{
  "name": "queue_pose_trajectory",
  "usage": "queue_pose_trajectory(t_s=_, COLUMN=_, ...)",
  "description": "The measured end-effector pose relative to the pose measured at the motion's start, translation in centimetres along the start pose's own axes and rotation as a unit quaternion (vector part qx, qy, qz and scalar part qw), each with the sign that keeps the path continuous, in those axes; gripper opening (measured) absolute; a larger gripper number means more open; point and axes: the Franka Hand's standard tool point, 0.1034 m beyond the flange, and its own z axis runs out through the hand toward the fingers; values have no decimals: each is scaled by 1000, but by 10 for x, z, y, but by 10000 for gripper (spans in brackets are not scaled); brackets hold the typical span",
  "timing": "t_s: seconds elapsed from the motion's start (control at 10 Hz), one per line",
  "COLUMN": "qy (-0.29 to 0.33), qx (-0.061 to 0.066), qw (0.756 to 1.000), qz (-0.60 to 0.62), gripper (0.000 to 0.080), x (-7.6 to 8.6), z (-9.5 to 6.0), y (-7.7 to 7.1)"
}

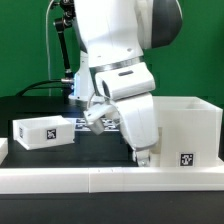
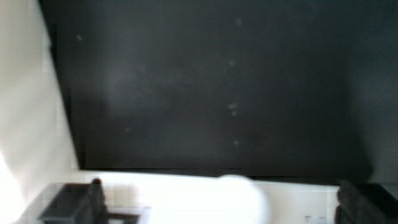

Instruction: Assemble drawer

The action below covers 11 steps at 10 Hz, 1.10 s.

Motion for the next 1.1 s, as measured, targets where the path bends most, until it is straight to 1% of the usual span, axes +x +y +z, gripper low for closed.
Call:
queue_pose_trajectory(t_s=0.1, qy=-1, qx=1, qw=1000, qz=1, gripper=649, x=-2, z=0, y=0)
queue_pose_trajectory(t_s=0.2, qy=-1, qx=1, qw=1000, qz=3, gripper=649, x=-1, z=0, y=0)
queue_pose_trajectory(t_s=0.3, qy=1, qx=2, qw=1000, qz=3, gripper=649, x=3, z=2, y=-1)
queue_pose_trajectory(t_s=0.4, qy=0, qx=1, qw=1000, qz=3, gripper=649, x=4, z=3, y=0)
queue_pose_trajectory(t_s=0.5, qy=-1, qx=4, qw=1000, qz=4, gripper=649, x=-1, z=1, y=0)
queue_pose_trajectory(t_s=0.6, qy=-1, qx=9, qw=1000, qz=8, gripper=649, x=-8, z=-2, y=-1)
queue_pose_trajectory(t_s=0.7, qy=-1, qx=16, qw=1000, qz=11, gripper=649, x=-14, z=-7, y=-1)
queue_pose_trajectory(t_s=0.9, qy=-2, qx=21, qw=1000, qz=14, gripper=649, x=-32, z=-18, y=5)
queue_pose_trajectory(t_s=1.0, qy=-5, qx=17, qw=1000, qz=20, gripper=649, x=-42, z=-24, y=5)
queue_pose_trajectory(t_s=1.1, qy=-10, qx=11, qw=1000, qz=28, gripper=649, x=-50, z=-33, y=2)
